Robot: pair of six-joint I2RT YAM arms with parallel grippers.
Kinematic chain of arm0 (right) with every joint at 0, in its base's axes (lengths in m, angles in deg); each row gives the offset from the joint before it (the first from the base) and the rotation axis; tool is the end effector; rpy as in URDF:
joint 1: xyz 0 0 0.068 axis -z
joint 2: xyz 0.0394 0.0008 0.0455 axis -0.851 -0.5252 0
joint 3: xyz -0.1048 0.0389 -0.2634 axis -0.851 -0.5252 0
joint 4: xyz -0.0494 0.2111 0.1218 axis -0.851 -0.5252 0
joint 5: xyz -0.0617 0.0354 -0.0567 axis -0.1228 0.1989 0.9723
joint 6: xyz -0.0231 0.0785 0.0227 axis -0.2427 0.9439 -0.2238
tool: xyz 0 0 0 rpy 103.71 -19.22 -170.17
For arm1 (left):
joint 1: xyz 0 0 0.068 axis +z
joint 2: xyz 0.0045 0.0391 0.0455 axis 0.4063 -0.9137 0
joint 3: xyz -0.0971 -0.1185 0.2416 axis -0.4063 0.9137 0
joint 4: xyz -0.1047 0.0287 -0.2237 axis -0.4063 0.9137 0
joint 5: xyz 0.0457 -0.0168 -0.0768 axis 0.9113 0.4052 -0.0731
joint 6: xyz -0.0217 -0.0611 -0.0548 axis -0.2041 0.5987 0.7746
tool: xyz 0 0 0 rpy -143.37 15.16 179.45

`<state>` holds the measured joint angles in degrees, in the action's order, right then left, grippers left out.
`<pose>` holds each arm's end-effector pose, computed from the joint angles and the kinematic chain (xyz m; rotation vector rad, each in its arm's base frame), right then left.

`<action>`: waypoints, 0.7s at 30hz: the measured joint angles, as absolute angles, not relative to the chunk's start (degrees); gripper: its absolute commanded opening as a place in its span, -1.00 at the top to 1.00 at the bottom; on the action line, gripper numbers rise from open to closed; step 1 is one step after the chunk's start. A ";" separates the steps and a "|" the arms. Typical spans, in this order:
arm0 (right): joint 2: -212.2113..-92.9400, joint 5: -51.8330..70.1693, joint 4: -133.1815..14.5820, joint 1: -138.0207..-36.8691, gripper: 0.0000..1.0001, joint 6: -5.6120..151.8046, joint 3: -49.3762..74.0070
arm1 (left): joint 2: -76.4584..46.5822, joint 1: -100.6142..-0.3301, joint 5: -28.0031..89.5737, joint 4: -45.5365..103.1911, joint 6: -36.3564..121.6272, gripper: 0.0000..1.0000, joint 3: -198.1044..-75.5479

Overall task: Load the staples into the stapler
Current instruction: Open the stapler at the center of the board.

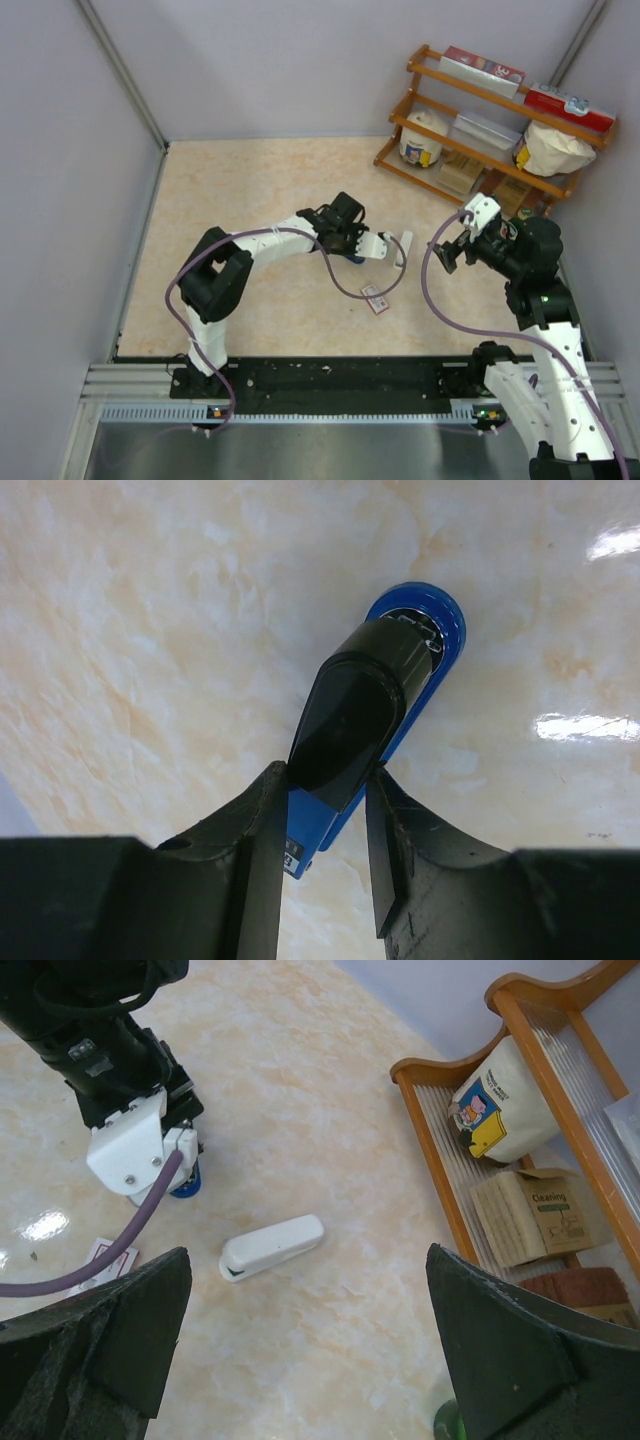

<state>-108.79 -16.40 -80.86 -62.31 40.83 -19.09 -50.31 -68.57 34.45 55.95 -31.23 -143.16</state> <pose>0.1499 0.0515 0.3334 -0.8328 1.5958 0.2645 0.2992 -0.3036 0.1754 2.0788 1.5039 0.0140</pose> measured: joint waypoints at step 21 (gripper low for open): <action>-109.58 -19.20 -80.77 -62.31 -0.98 42.34 -19.09 | -40.78 -64.81 38.60 54.57 -14.90 -0.11 -131.42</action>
<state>-109.58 -19.20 -80.77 -62.31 42.34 -19.09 -40.78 -64.81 38.60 54.57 -14.90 -131.42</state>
